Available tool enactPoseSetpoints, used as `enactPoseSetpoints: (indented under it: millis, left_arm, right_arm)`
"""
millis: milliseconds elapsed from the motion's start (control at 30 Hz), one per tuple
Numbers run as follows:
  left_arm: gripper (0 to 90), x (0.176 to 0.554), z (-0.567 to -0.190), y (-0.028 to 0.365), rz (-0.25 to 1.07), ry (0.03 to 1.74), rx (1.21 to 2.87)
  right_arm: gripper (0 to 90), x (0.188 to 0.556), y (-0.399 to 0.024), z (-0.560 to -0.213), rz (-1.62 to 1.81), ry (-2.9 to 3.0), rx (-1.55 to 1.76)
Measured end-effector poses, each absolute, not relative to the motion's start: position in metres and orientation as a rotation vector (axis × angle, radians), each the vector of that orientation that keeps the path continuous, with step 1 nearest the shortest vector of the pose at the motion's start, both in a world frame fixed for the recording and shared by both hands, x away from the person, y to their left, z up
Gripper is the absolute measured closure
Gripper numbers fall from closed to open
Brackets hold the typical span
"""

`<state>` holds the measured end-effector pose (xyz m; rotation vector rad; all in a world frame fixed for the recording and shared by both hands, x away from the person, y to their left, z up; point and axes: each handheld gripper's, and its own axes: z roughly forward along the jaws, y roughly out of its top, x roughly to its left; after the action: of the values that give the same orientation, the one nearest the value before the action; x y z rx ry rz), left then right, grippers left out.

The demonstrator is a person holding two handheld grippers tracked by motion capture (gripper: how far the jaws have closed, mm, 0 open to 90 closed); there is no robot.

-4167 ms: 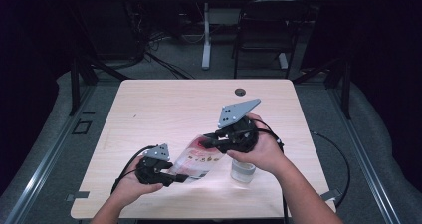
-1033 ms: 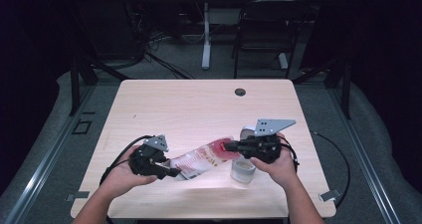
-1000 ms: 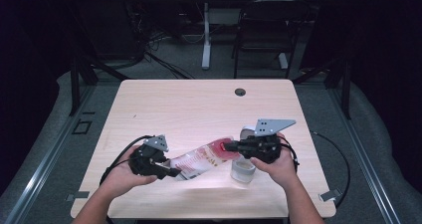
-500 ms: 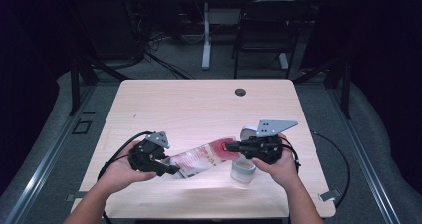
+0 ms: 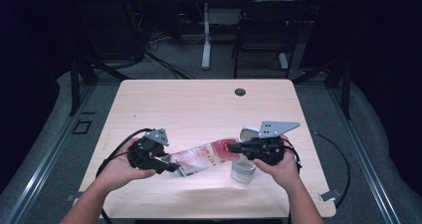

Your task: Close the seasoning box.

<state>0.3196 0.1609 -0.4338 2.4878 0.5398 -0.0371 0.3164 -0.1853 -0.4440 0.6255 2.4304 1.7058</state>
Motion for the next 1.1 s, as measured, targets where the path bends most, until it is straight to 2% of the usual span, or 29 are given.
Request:
enactPoseSetpoints:
  millis: [1100]
  left_arm:
    - [67.2, 0.322, -0.409, 0.158, -0.012, 0.519, 2.453]
  right_arm:
    - [88.8, 0.316, -0.197, -0.446, 1.7, 2.416, 0.666]
